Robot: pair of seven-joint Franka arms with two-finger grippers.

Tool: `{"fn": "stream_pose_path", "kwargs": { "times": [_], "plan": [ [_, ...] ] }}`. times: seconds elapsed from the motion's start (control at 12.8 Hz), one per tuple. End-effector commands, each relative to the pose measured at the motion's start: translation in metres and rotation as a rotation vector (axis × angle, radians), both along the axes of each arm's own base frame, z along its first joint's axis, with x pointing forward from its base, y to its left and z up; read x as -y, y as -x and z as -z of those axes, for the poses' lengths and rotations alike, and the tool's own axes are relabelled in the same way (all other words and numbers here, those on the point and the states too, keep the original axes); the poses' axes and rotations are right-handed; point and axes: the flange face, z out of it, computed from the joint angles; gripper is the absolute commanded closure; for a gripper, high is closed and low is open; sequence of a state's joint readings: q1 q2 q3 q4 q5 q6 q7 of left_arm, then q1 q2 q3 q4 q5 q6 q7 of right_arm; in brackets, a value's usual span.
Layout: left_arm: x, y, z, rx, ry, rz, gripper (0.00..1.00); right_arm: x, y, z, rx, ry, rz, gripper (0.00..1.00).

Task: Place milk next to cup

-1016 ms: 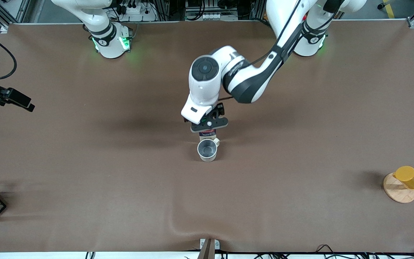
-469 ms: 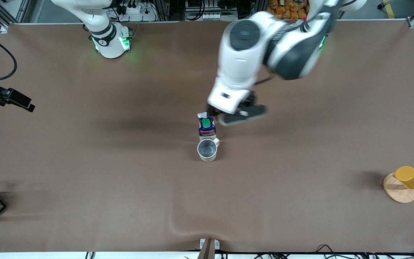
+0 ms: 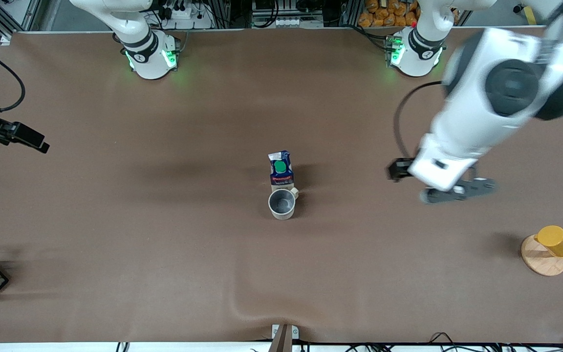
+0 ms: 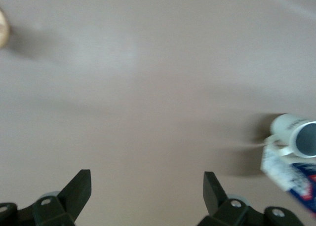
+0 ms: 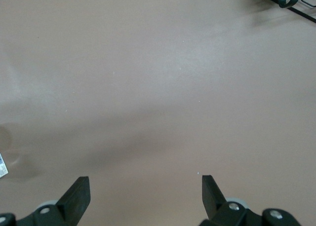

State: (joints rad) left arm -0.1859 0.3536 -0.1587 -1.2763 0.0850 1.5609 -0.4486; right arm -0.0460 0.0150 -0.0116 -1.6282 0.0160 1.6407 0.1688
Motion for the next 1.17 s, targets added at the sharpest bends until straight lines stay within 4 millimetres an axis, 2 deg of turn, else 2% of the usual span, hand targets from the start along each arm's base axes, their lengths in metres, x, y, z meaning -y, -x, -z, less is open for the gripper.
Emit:
{"fn": "stream_pose_path", "kwargs": {
  "times": [0.0, 0.08, 0.23, 0.39, 0.62, 1.09],
  "plan": [
    [-0.059, 0.036, -0.027, -0.03, 0.035, 0.093, 0.0, 0.002, -0.003, -0.002, -0.004, 0.008, 0.005, 0.0],
    [-0.089, 0.043, -0.034, -0.028, 0.03, 0.098, 0.0, 0.002, -0.004, -0.002, -0.003, 0.008, 0.005, 0.0],
    [-0.115, 0.06, -0.056, -0.005, 0.035, 0.13, 0.0, 0.002, -0.003, -0.002, -0.004, 0.008, 0.006, 0.0],
    [-0.131, 0.077, -0.079, -0.005, 0.037, 0.189, 0.0, 0.002, -0.003, -0.002, -0.004, 0.008, 0.008, 0.0],
    [-0.135, 0.093, -0.095, -0.014, 0.037, 0.237, 0.0, 0.002, -0.004, 0.0, -0.007, 0.008, 0.006, 0.0],
    [-0.134, 0.089, -0.096, -0.009, 0.044, 0.239, 0.0, 0.003, -0.005, 0.002, -0.01, 0.008, 0.0, 0.0]
  ]
}}
